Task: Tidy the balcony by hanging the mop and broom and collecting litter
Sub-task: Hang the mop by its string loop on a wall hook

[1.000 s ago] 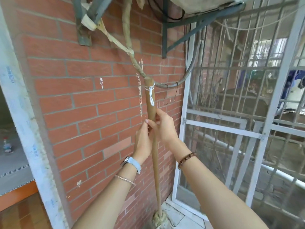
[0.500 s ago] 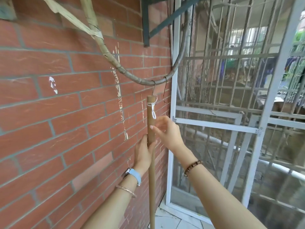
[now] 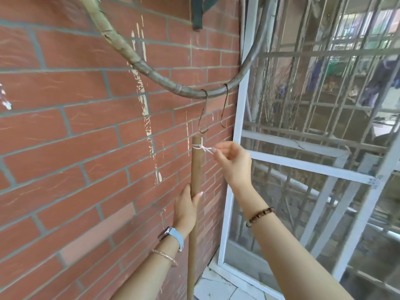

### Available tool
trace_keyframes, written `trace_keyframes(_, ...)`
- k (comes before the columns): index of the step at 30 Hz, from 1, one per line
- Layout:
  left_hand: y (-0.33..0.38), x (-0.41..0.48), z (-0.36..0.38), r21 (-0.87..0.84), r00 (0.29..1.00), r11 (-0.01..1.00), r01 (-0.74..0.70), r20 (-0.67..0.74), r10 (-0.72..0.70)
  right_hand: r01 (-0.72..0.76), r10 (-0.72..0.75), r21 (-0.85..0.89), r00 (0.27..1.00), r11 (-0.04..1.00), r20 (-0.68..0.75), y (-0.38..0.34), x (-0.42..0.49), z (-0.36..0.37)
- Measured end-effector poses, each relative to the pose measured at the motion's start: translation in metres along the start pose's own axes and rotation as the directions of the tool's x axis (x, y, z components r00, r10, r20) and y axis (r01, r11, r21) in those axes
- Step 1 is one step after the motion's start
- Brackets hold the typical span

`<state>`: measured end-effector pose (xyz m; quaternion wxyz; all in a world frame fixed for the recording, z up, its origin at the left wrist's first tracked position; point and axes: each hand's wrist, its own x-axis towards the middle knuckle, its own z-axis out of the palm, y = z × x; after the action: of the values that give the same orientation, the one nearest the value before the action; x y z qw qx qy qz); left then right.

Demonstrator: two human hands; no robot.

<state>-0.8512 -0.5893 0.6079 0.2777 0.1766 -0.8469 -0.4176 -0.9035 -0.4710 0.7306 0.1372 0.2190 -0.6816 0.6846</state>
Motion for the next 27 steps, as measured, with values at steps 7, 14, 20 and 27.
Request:
trace_keyframes(7, 0.001, 0.042, 0.028, 0.032, 0.999, 0.999, 0.035, -0.029, -0.034, 0.044, -0.044, -0.071, 0.999, 0.996, 0.010, 0.024, 0.077, 0.005)
trace_keyframes(14, -0.006, 0.071, 0.045, 0.100, 0.992, 0.991, 0.091, -0.102, -0.081, 0.042, -0.033, -0.125, 0.996, 0.991, 0.078, 0.045, 0.133, 0.028)
trace_keyframes(20, -0.015, 0.079, 0.057, 0.131, 0.991, 0.987, 0.087, -0.117, -0.072, 0.033, -0.007, -0.201, 0.992, 0.979, 0.129, 0.064, 0.149, 0.038)
trace_keyframes(27, -0.036, 0.079, 0.070, 0.065, 0.988, 0.991, 0.117, -0.109, -0.110, 0.010, 0.056, -0.297, 0.975, 0.955, 0.214, 0.082, 0.146, 0.040)
